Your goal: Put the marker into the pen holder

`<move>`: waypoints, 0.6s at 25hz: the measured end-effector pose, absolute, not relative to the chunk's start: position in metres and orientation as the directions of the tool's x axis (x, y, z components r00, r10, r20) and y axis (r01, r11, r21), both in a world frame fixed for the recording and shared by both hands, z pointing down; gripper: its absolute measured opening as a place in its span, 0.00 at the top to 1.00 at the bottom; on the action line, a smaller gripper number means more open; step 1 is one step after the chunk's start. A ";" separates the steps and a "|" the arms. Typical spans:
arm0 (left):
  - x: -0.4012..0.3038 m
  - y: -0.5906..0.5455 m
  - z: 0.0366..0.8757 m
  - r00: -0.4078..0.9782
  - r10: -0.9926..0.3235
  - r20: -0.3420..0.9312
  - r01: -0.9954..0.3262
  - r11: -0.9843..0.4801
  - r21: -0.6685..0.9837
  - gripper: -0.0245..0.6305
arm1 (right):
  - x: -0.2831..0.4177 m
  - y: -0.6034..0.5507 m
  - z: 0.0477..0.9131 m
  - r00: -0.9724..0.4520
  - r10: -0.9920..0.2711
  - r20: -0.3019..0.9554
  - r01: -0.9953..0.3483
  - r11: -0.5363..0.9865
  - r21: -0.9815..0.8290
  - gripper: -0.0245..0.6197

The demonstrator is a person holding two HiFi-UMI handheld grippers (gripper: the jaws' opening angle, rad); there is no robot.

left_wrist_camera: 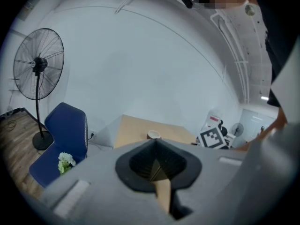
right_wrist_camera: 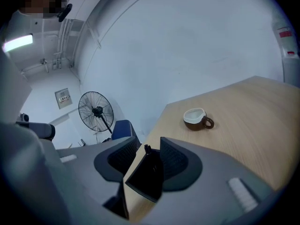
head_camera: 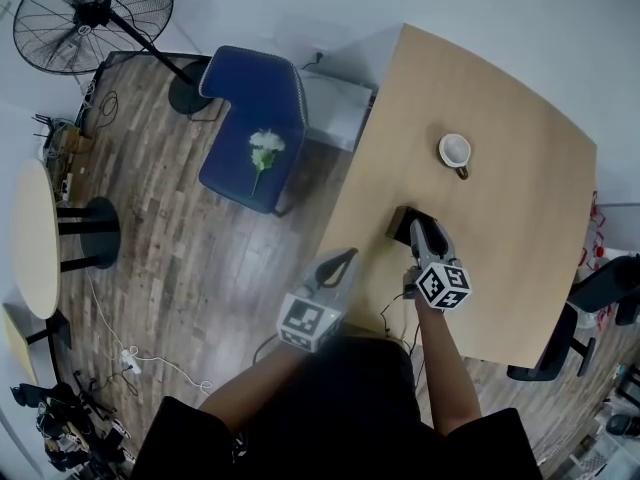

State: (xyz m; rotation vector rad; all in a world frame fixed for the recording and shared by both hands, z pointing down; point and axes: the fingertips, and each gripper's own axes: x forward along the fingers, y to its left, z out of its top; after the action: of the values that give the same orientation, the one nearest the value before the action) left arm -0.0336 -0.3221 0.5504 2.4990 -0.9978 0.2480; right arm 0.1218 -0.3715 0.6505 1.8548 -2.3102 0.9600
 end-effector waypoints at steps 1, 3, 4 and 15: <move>-0.034 -0.321 0.549 0.729 -0.607 0.315 -0.684 -0.651 0.329 0.96 | 0.122 -0.371 0.649 -0.285 -0.875 0.392 -0.892 0.092 -0.443 0.71; -0.035 -0.316 0.545 0.744 -0.595 0.305 -0.668 -0.661 0.341 0.96 | 0.120 -0.368 0.644 -0.273 -0.876 0.398 -0.900 0.088 -0.426 0.71; -0.036 -0.312 0.542 0.750 -0.590 0.297 -0.661 -0.667 0.345 0.96 | 0.119 -0.365 0.640 -0.268 -0.877 0.399 -0.904 0.086 -0.418 0.71; -0.063 -0.261 0.483 0.767 -0.617 0.175 -0.640 -0.717 0.278 0.96 | 0.102 -0.288 0.567 -0.214 -0.896 0.389 -0.941 0.082 -0.328 0.84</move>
State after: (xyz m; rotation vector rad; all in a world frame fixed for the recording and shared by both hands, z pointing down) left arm -0.0631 -0.2611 0.4835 2.6406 -0.9677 0.0991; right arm 0.1023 -0.2876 0.5666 1.9131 -2.2451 0.7961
